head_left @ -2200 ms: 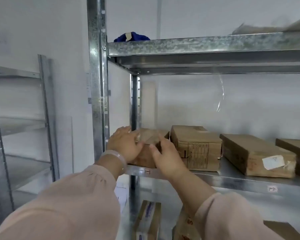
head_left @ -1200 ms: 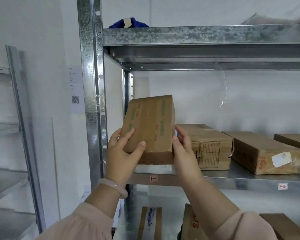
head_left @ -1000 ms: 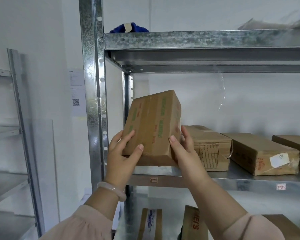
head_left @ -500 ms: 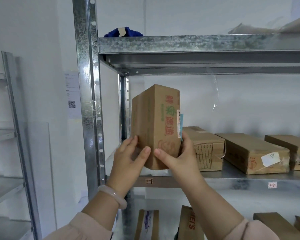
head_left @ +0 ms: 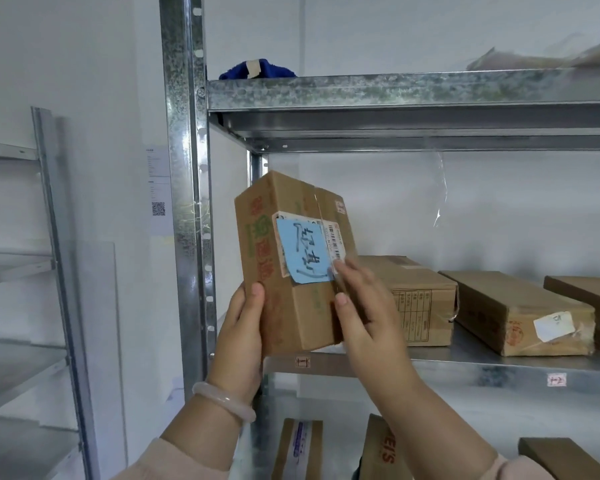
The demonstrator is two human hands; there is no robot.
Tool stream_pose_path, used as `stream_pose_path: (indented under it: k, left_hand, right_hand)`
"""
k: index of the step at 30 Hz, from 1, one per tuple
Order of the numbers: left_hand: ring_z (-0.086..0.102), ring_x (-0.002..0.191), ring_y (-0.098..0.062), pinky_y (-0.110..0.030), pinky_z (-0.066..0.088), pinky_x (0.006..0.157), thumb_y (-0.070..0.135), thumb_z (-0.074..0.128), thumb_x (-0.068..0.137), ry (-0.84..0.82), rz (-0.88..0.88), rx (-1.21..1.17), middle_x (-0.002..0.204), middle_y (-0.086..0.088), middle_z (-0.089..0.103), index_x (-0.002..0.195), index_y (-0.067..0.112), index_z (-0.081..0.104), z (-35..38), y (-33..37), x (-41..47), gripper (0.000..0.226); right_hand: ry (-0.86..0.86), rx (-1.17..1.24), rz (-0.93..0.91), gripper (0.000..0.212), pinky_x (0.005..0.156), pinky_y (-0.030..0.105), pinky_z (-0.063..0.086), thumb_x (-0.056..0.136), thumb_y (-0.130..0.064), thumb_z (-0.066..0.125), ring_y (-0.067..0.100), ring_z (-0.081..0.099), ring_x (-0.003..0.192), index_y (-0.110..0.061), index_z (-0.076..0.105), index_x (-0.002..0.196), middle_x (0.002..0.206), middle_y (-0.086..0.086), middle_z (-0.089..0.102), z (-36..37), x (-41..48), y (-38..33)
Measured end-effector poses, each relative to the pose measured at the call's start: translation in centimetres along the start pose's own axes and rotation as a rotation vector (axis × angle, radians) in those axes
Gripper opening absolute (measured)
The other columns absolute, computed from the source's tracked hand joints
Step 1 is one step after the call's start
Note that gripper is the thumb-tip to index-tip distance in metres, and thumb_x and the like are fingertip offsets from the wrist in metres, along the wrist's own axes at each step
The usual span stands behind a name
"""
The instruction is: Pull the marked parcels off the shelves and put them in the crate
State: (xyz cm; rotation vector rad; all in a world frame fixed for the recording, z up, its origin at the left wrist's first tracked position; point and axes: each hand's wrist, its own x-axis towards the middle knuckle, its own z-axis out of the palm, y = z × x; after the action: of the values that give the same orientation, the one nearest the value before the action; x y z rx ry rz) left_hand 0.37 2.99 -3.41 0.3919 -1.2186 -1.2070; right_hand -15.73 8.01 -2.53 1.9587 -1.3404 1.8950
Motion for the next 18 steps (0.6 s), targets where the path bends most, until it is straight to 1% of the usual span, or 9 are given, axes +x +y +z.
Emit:
stream_pose_path:
  k: [2,5,9,11,12,14,16,17,18]
  left_hand:
    - [0.064,0.113,-0.015,-0.027,0.057,0.079,0.055,0.050,0.087,-0.022,-0.038,-0.039,0.123,0.002,0.068,0.125,0.033,0.061,-0.4,-0.1,-0.4,0.046]
    - [0.064,0.114,-0.014,-0.024,0.056,0.078,0.055,0.048,0.088,-0.015,-0.011,0.035,0.123,0.003,0.068,0.125,0.035,0.061,-0.6,0.0,-0.8,0.043]
    - [0.065,0.106,-0.004,-0.016,0.055,0.073,0.054,0.052,0.086,0.043,0.138,0.227,0.116,0.017,0.068,0.131,0.051,0.047,-0.3,0.2,-1.8,0.045]
    - [0.065,0.103,-0.002,-0.017,0.056,0.072,0.051,0.053,0.086,0.114,0.223,0.356,0.115,0.022,0.064,0.129,0.060,0.044,-0.2,0.5,-2.3,0.045]
    - [0.063,0.105,0.000,-0.020,0.057,0.076,0.047,0.052,0.088,0.126,0.258,0.440,0.118,0.023,0.062,0.128,0.060,0.045,-0.1,0.8,-2.5,0.043]
    - [0.056,0.113,0.004,-0.029,0.053,0.093,0.043,0.049,0.094,0.102,0.282,0.591,0.127,0.023,0.057,0.131,0.054,0.048,-0.2,1.1,-3.0,0.039]
    - [0.050,0.125,-0.002,-0.038,0.049,0.102,0.057,0.050,0.090,0.009,0.178,0.595,0.138,0.019,0.051,0.136,0.052,0.044,-0.5,1.2,-3.9,0.047]
    - [0.046,0.131,-0.006,-0.038,0.049,0.102,0.064,0.053,0.085,-0.028,0.135,0.584,0.145,0.018,0.045,0.137,0.056,0.039,-0.5,1.2,-4.4,0.055]
    - [0.040,0.135,-0.006,-0.031,0.049,0.101,0.068,0.058,0.079,-0.037,0.129,0.606,0.151,0.021,0.034,0.136,0.062,0.034,-0.4,1.1,-5.0,0.062]
  right_hand:
    - [-0.013,0.015,0.101,0.049,0.112,0.036,0.027,0.093,-0.035,0.055,-0.002,0.023,0.138,-0.053,0.040,0.137,0.151,-0.023,0.029,-0.4,0.2,0.3]
    - [-0.135,0.117,0.226,0.061,0.107,0.029,0.024,0.089,-0.041,0.061,-0.005,0.014,0.141,-0.064,0.030,0.135,0.156,-0.019,0.018,-0.9,0.1,0.7]
    - [-0.116,0.145,0.238,0.055,0.105,0.019,0.021,0.088,-0.038,0.065,-0.012,0.012,0.137,-0.057,0.041,0.134,0.155,-0.015,0.023,-1.1,-0.8,1.0]
    - [-0.092,0.129,0.232,0.054,0.112,0.027,0.022,0.086,-0.038,0.067,-0.006,0.012,0.140,-0.054,0.044,0.133,0.155,-0.012,0.023,-1.3,-1.2,1.1]
    - [-0.087,0.122,0.232,0.054,0.113,0.029,0.023,0.085,-0.039,0.067,-0.003,0.013,0.141,-0.054,0.045,0.132,0.155,-0.011,0.022,-1.4,-1.4,1.1]
    - [-0.089,0.103,0.237,0.055,0.106,0.019,0.024,0.083,-0.043,0.068,-0.009,0.016,0.133,-0.060,0.043,0.128,0.155,-0.015,0.017,-1.7,-1.8,1.1]
    - [-0.095,0.076,0.234,0.055,0.093,0.008,0.020,0.080,-0.050,0.068,-0.020,0.016,0.120,-0.066,0.039,0.124,0.152,-0.023,0.013,-1.9,-2.4,1.0]
    - [-0.096,0.067,0.217,0.055,0.089,0.006,0.019,0.078,-0.053,0.066,-0.028,0.015,0.115,-0.067,0.039,0.124,0.149,-0.027,0.012,-1.9,-2.8,0.9]
    - [-0.095,0.060,0.195,0.056,0.088,0.005,0.018,0.077,-0.056,0.065,-0.035,0.012,0.112,-0.066,0.039,0.125,0.145,-0.031,0.012,-1.9,-3.2,1.0]
